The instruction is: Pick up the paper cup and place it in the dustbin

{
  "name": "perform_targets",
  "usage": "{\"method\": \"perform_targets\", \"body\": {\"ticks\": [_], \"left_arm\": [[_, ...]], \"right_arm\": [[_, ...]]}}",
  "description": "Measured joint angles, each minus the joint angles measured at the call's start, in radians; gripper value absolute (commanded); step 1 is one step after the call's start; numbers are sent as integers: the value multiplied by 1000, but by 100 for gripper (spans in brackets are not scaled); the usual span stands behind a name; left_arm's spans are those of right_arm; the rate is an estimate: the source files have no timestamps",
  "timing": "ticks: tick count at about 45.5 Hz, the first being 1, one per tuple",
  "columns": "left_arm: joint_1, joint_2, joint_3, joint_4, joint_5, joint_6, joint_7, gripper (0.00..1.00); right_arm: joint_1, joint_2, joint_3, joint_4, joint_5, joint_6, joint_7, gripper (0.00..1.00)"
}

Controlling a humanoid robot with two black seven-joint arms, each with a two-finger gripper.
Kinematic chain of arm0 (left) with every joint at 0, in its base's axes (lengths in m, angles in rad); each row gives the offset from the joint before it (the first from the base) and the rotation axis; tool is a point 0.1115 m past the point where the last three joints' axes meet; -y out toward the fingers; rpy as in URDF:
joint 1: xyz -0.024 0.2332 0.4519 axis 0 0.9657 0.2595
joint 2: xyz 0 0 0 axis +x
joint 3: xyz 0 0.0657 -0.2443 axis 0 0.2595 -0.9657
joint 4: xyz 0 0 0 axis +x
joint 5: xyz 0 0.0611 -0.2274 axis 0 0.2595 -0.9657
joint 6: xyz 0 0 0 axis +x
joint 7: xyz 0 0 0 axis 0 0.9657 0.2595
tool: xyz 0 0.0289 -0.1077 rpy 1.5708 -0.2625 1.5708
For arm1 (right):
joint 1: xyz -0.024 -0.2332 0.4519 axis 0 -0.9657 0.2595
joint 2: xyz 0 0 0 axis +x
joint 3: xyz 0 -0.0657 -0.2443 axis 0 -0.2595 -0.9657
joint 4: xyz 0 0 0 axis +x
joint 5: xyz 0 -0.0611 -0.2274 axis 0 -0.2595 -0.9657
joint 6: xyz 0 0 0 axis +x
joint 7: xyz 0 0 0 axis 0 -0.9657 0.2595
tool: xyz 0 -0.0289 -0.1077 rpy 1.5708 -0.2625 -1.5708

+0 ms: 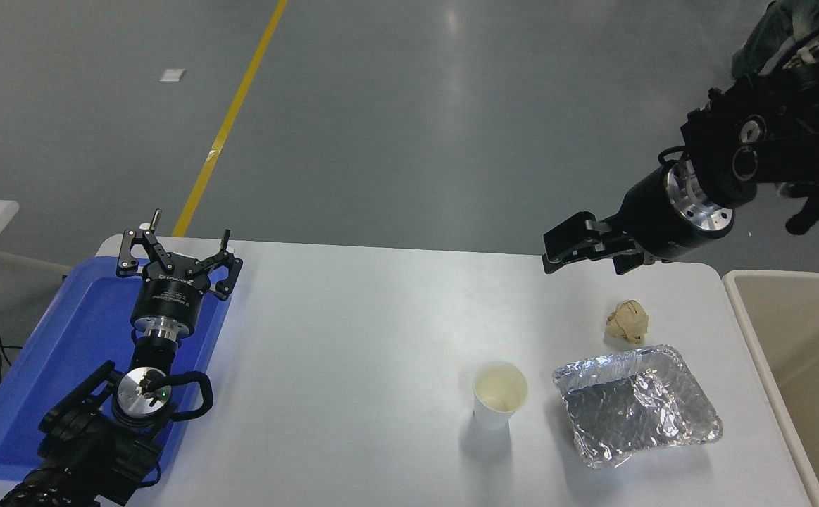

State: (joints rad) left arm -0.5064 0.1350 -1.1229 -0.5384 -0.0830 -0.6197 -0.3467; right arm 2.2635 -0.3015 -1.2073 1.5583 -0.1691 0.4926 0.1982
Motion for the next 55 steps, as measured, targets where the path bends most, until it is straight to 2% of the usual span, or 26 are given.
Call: {"method": "perform_targets", "body": {"ticks": [13, 35, 55], "left_arm": [[0, -2, -1, 0, -1, 0, 0, 100], [0, -3, -1, 0, 0, 0, 0, 100], [0, -4, -1, 0, -1, 0, 0, 100]], "right_arm": [[61, -9, -32, 55, 24, 83, 3, 100], [147, -70, -101, 88, -19, 153, 4, 100], [118, -78, -105, 74, -27, 120, 3, 100]]}}
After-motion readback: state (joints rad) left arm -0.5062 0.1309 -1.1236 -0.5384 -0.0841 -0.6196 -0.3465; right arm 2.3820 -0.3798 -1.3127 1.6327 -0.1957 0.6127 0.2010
